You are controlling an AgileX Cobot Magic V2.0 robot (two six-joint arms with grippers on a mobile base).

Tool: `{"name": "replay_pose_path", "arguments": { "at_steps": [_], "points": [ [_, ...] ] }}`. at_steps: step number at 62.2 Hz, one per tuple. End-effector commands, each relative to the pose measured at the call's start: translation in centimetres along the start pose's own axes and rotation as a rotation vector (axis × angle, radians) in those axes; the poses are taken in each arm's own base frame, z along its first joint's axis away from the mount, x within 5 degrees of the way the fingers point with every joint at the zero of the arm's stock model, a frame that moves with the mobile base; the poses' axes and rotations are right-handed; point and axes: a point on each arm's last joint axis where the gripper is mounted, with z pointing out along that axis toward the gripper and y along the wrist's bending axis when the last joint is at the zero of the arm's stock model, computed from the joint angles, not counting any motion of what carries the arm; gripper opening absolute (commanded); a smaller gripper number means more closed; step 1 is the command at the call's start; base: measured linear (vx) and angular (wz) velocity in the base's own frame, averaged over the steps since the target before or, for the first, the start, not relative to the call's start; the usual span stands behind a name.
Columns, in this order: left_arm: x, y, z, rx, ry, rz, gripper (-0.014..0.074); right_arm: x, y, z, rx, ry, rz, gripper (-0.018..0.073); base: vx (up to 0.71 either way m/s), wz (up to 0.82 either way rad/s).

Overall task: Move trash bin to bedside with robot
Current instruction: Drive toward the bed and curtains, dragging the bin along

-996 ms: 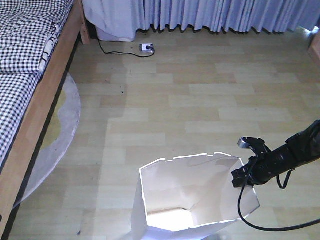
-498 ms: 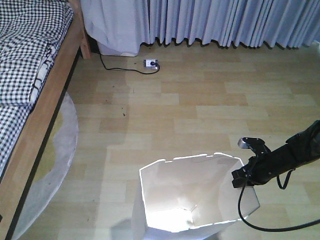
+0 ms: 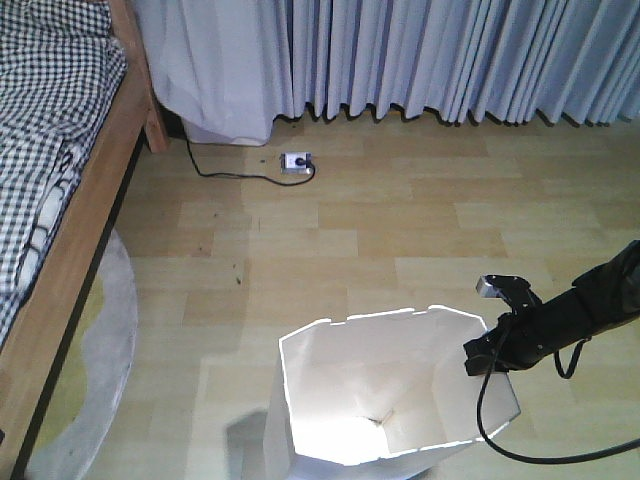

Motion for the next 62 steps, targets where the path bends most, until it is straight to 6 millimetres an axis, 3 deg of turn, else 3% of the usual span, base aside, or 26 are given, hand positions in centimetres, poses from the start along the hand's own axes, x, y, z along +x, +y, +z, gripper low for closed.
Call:
{"name": "replay_pose_path", "arguments": {
  "at_steps": [1, 62],
  "points": [
    [0.24, -0.02, 0.16, 0.009, -0.054, -0.012, -0.0006, -1.39, 2.45, -2.41, -0.188, -0.061, -0.007, -0.0006, 0.41, -0.02],
    [0.24, -0.02, 0.16, 0.009, -0.054, -0.012, -0.0006, -1.39, 2.45, -2.41, -0.188, -0.061, -0.007, -0.0006, 0.40, 0.02]
  ]
}}
